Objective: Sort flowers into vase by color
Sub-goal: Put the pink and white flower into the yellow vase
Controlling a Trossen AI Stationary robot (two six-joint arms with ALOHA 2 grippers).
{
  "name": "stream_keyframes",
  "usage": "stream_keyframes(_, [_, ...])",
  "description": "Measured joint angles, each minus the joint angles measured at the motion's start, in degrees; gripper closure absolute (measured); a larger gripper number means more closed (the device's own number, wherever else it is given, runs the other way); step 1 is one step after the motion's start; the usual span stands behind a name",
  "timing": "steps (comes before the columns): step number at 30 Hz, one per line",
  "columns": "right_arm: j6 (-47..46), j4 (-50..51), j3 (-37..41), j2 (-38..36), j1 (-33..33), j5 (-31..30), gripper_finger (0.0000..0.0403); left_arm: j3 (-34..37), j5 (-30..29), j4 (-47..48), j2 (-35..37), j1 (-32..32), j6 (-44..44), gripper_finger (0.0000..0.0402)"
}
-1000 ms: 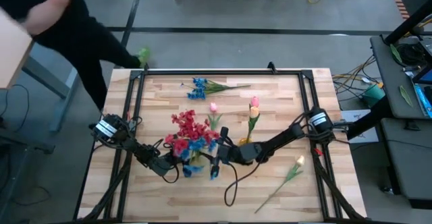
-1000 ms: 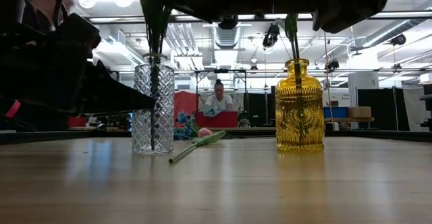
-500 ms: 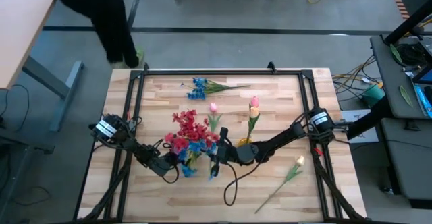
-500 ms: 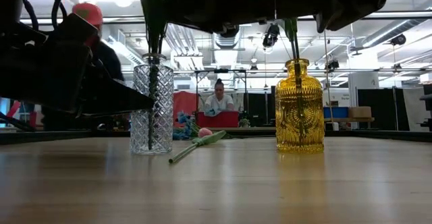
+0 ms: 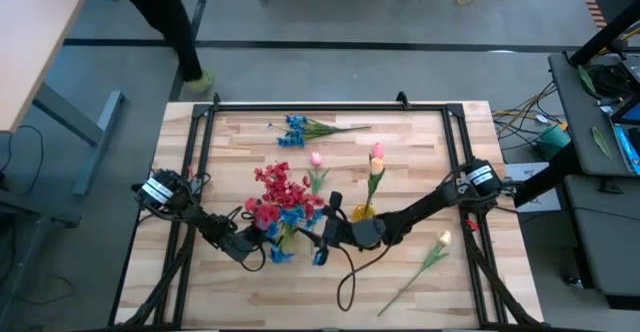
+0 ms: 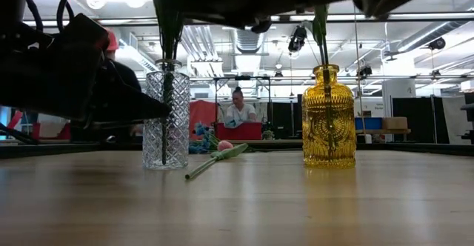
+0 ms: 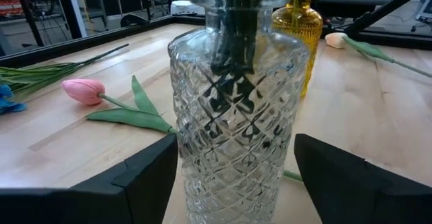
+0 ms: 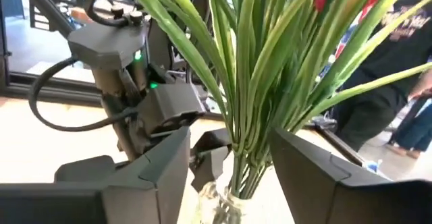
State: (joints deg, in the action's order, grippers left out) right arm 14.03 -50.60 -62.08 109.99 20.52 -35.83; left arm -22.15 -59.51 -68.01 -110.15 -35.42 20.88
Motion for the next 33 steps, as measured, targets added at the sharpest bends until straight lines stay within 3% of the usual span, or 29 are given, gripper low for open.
stream_keyframes(18, [-18.3,36.7,-0.2,-14.5,3.2,2.4,0.0163,2.0,2.1,0.2,3.2,-2.1,4.8,0.0104])
stream_keyframes(21, [-23.1,46.9,-0.2,-18.2,4.5,5.1,0.0165,3.7,2.1,0.3,5.2,-3.5,4.9,0.0104])
stream_keyframes(28, [-29.6,65.5,-0.2,-25.0,7.5,17.8,0.0176,8.9,3.6,0.4,12.6,-8.6,6.3,0.0104])
stream_keyframes(33, [-32.4,81.6,-0.2,-28.0,10.1,21.3,0.0179,9.7,6.0,0.8,17.2,-11.7,7.3,0.0104])
